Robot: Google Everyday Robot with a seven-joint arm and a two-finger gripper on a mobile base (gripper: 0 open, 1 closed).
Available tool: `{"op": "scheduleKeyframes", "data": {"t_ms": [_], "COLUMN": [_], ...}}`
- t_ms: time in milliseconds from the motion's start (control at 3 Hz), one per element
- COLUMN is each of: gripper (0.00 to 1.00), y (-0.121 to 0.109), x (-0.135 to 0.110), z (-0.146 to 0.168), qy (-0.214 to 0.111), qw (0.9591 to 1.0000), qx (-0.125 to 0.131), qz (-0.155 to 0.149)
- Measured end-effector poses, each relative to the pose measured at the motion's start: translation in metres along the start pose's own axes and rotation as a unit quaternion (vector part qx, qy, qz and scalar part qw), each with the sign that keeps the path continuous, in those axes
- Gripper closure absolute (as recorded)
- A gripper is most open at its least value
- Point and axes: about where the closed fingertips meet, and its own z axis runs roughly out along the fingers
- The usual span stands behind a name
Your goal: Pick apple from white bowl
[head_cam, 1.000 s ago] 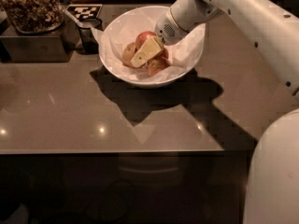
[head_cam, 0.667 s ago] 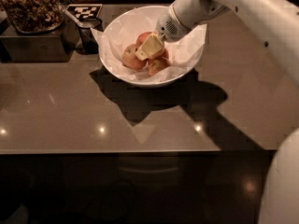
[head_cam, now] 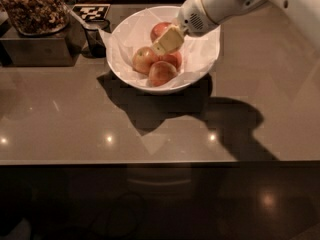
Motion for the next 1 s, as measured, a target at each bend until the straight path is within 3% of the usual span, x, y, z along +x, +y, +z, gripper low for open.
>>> {"op": "scheduleKeyframes", "data": {"t_ms": [333, 667, 1000], "gripper": [1.0, 1.0, 1.0], "y": [0.009, 0.035, 0.068], "x": [0.005, 0.02, 0.038], "z": [-0.02, -0.059, -0.085], "qy": [-0.05, -0.068, -0.041], "qw": [0.9976, 0.9953, 0.9964], "qx": [-0.048, -0.068, -0.072], "qz": [-0.003, 0.007, 0.017]}}
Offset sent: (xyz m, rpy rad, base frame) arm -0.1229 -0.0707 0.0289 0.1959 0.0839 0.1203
